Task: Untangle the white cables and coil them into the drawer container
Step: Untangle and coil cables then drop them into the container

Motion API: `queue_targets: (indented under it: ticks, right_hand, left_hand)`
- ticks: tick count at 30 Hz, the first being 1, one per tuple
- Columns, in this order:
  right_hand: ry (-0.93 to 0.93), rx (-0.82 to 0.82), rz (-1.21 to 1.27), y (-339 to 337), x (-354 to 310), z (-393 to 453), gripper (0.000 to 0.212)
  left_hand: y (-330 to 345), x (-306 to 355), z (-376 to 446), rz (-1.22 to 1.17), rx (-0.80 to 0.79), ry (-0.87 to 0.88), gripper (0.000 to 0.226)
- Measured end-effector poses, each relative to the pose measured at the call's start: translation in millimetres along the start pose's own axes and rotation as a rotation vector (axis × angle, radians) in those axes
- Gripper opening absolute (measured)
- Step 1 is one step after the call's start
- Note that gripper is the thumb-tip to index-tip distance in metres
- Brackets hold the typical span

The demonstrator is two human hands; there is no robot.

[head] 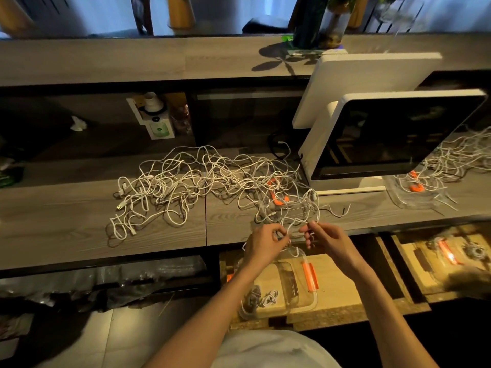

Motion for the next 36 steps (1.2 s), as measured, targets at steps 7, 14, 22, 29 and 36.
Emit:
queue_targets:
  ticks: [7, 14, 22, 29, 36]
  right_hand:
    - [-0.031, 0.323, 0.015, -34, 16, 3, 0.035]
    - [-0.046, 0.509, 0.163, -75, 11, -3, 0.031]
    - [0.169, 0.268, -0.673, -71, 62, 8, 0.025]
    - [-0.004, 0.158, -0.891, -16, 38, 15, 0.052]
    - [-0.106, -0.386, -0.243, 102, -13, 1, 0.032]
  left_hand:
    - [-13, -28, -3, -0.019, 0.139, -0.075, 0.014]
    - [-26, -78, -2, -0.017, 0.134, -0.237, 0.017]
    - [-46, -45, -1, -0.093, -0.059, -0.146, 0.012]
    - [-87, 2, -19, -0.383, -0.144, 0.02, 0.024]
    - [-105, 5, -23, -0.895, -0.091, -0.02, 0.023]
Point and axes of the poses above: each hand's wrist, its own z-axis towards the middle knuckle, its own y-axis out of the palm, x = y × z, the point moved 8 cm from there along z, towards the middle knuckle, and after that the axes turned 6 degrees about -y, right-handed, at the moved point
